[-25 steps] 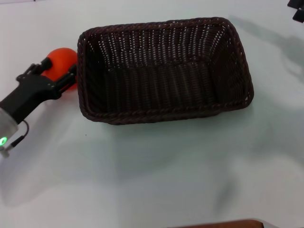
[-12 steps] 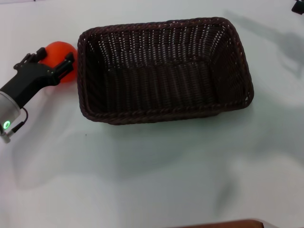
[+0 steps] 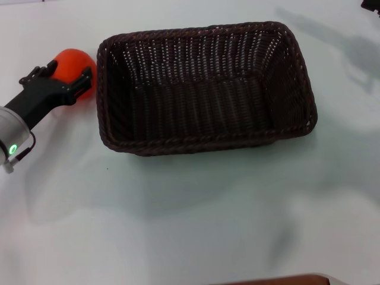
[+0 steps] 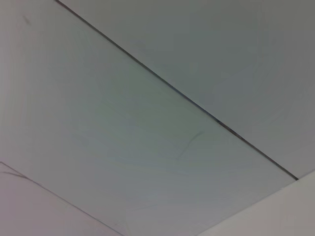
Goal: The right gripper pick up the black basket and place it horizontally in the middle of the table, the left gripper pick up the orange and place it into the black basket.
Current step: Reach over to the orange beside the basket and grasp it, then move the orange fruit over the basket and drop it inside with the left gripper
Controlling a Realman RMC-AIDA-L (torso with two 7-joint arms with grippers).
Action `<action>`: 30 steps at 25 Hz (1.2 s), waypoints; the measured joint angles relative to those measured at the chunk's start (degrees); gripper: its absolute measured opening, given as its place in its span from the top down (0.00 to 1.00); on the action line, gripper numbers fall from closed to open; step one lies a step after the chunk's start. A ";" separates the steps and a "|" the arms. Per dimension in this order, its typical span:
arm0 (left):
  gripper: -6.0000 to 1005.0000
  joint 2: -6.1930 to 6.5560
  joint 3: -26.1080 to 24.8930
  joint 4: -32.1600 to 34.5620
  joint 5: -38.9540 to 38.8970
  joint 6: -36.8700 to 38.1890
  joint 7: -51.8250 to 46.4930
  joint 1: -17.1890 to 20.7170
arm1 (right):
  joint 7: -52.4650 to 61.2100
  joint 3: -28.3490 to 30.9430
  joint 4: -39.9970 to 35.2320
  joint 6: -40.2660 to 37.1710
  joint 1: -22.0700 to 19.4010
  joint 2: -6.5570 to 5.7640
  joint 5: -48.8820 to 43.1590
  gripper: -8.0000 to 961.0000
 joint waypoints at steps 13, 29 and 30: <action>0.50 0.00 -0.06 -0.32 -0.38 -0.39 -0.35 1.01 | -0.70 0.59 0.52 -0.22 -0.14 0.01 0.00 0.28; 0.68 0.14 -18.03 -0.29 -0.47 -27.92 -1.10 5.43 | -2.63 0.60 2.47 -0.72 0.61 0.06 2.04 0.28; 0.68 0.07 -17.87 -0.22 -0.41 -30.26 -1.10 5.41 | -2.82 0.51 2.47 -0.72 0.69 0.08 2.49 0.28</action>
